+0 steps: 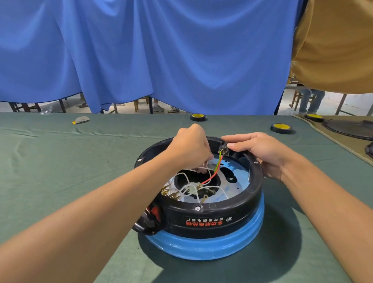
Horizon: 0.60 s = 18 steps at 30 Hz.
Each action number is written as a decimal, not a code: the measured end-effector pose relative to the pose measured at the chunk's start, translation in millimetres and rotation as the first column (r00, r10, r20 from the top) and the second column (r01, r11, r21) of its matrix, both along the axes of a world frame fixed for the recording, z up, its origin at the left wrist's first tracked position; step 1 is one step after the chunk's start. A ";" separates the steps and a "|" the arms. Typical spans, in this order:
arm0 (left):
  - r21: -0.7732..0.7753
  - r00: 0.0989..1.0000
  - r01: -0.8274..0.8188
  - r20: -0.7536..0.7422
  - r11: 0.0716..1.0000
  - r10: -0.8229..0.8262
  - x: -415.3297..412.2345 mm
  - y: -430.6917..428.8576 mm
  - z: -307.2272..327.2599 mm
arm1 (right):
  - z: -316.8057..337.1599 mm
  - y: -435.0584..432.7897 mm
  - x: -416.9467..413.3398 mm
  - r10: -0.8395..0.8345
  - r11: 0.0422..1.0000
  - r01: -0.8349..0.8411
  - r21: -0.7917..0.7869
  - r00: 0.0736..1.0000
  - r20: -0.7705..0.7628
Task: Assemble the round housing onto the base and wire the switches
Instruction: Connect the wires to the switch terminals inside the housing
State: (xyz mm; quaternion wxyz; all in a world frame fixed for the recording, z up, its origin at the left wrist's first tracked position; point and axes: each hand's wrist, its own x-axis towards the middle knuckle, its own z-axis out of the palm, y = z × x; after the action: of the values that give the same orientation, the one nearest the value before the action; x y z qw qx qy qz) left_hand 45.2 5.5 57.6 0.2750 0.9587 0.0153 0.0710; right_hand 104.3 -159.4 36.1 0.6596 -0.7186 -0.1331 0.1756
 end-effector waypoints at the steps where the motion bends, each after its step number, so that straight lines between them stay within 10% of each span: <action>1: -0.012 1.000 -0.002 0.018 1.000 0.002 0.0 0.3 -2.7 | 0.0 -0.1 -0.2 -0.001 1.000 0.001 0.000 1.000 0.004; 18: 0.074 0.993 0.024 0.117 0.997 -0.033 6.9 -5.1 -13.5 | -2.7 2.0 -2.3 -0.023 0.999 0.021 0.045 0.999 0.034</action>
State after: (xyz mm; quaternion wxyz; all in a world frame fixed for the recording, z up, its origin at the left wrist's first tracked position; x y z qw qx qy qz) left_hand 52.1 0.4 44.1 0.2413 0.9623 -0.0172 0.1243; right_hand 102.0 -157.4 33.3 0.6751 -0.7079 -0.1403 0.1530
